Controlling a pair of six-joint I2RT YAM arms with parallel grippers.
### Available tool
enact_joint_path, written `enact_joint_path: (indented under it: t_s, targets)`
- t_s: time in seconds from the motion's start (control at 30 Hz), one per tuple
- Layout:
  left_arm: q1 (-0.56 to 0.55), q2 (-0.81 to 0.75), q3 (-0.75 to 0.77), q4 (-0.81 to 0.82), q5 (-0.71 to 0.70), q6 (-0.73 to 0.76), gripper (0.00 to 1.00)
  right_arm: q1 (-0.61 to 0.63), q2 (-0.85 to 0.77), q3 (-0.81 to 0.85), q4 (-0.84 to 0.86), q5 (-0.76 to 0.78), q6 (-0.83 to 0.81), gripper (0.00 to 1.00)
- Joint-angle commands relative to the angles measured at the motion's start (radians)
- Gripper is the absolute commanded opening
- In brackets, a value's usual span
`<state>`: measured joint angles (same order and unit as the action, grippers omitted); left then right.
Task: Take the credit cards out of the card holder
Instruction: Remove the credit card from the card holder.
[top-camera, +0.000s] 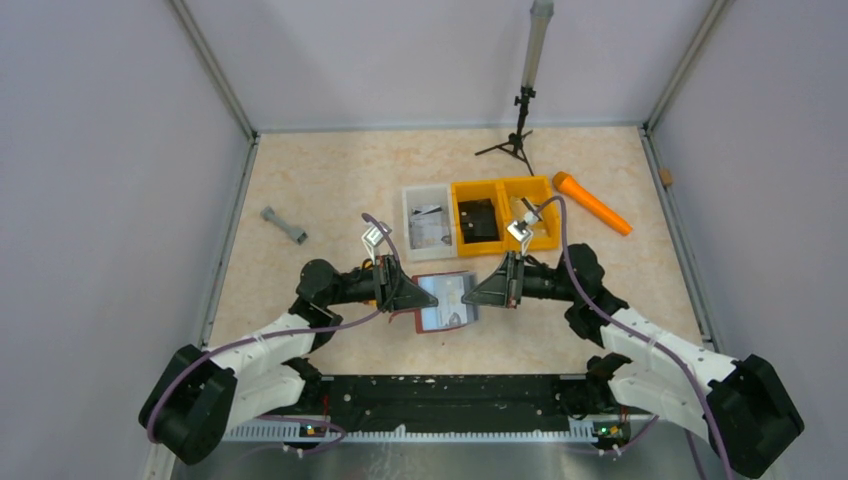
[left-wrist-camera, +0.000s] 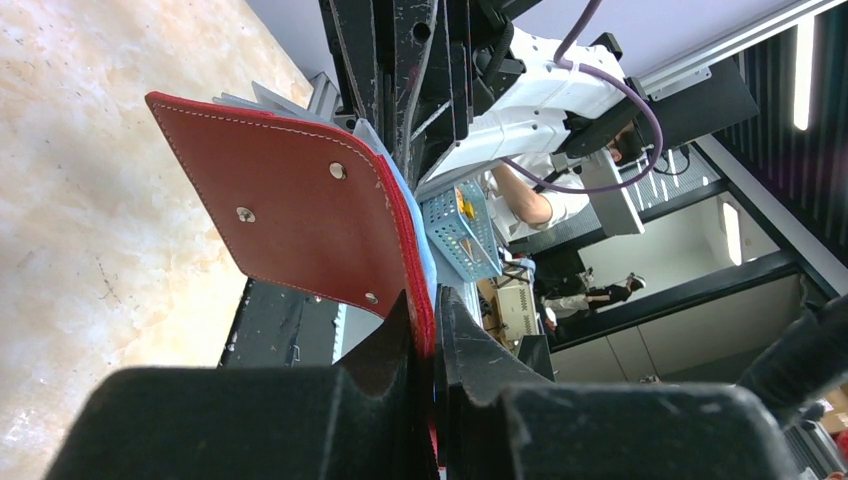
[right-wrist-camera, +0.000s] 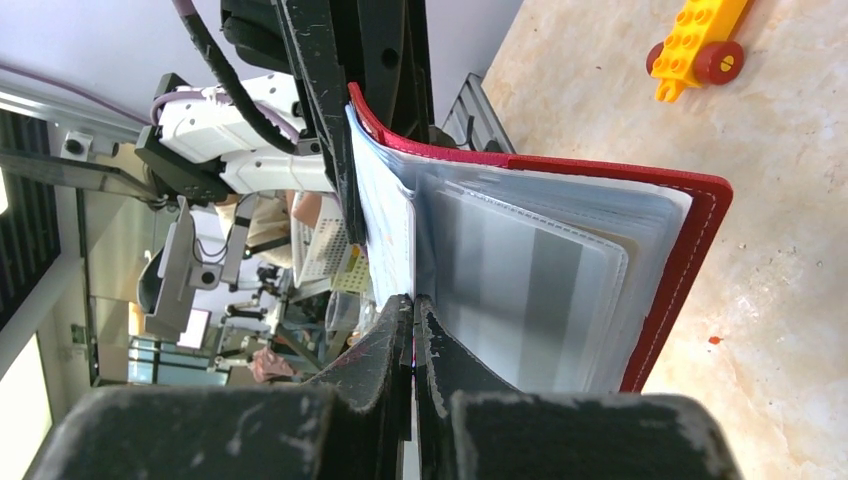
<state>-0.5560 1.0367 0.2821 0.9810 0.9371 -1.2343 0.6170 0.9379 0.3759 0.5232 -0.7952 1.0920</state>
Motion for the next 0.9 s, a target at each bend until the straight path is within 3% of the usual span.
enact_joint_path:
  t_s: [0.0, 0.37, 0.4, 0.5, 0.87]
  targets:
    - [0.003, -0.027, 0.003, 0.079, 0.002, -0.001, 0.00, -0.025, -0.018, -0.017, 0.010, -0.019, -0.032, 0.00]
    - [0.002, -0.023, 0.001, 0.076, -0.007, 0.001, 0.00, -0.056, -0.036, -0.032, 0.060, -0.056, -0.006, 0.00]
    - [0.003, -0.019, 0.004, 0.075, -0.003, 0.001, 0.02, -0.056, -0.035, -0.033, 0.083, -0.061, 0.014, 0.00]
    - [0.002, -0.006, 0.014, 0.054, 0.000, 0.007, 0.22, -0.056, -0.034, -0.032, 0.128, -0.077, 0.045, 0.00]
    - [-0.015, 0.019, 0.046, -0.059, -0.014, 0.073, 0.40, -0.054, -0.033, -0.005, 0.106, -0.087, 0.036, 0.00]
